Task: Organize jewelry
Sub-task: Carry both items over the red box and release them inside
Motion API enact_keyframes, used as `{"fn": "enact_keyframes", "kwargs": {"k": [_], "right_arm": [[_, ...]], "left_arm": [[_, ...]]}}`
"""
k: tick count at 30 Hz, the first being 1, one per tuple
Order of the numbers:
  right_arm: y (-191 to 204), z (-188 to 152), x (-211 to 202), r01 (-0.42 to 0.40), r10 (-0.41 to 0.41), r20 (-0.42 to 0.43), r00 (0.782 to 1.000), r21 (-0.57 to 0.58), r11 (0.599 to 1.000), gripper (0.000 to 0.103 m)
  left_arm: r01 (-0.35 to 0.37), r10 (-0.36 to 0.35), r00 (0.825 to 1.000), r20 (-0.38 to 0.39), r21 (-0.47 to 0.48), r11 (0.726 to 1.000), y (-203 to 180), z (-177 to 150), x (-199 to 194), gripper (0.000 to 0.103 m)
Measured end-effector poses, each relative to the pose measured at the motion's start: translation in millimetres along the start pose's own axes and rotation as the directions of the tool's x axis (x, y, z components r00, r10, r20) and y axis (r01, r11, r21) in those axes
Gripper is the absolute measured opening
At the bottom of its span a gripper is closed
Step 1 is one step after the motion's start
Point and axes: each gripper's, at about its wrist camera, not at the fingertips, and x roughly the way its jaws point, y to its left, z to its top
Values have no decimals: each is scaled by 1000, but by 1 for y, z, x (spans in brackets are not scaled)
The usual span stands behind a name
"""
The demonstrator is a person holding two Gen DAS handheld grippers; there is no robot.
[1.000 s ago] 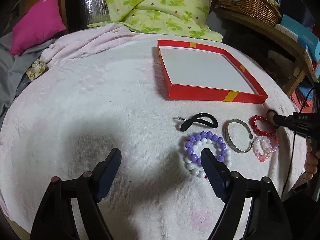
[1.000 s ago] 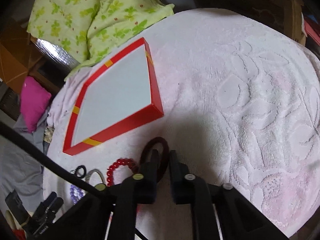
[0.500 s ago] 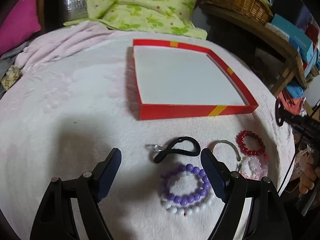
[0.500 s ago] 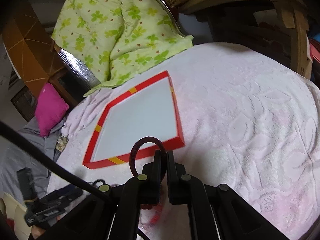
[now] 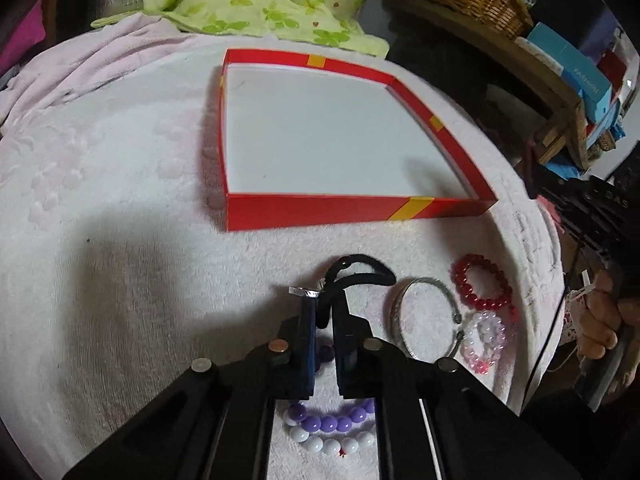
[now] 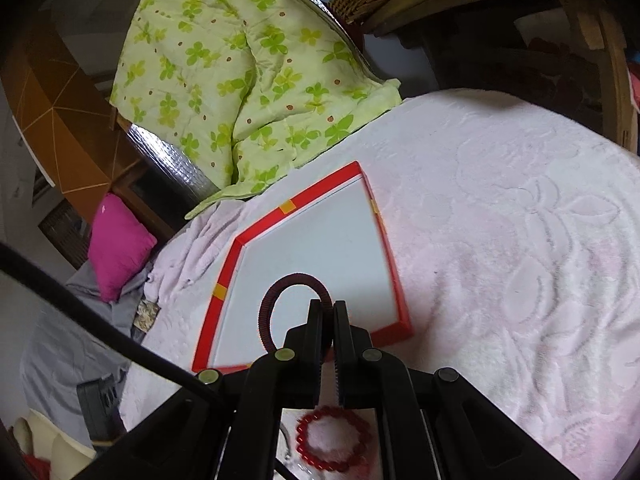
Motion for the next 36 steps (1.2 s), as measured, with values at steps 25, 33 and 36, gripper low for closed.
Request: {"fn": "enact_keyframes", "kwargs": {"k": [25,33,36], "right_arm": [[32,14,105,63,-79,-183,980,-92,994,6],[28,15,122,104,-129,-242,962,-113,988,29],[24,19,117,116,-135,-222,966,-93,989,44]], "left_arm": [[-103,104,987,125,-13,995,-8,72,17,6],[-148,148,988,37,-21,989,-5,60,39,11],[-128,129,991,28,-23,991,-10,54,36,12]]}}
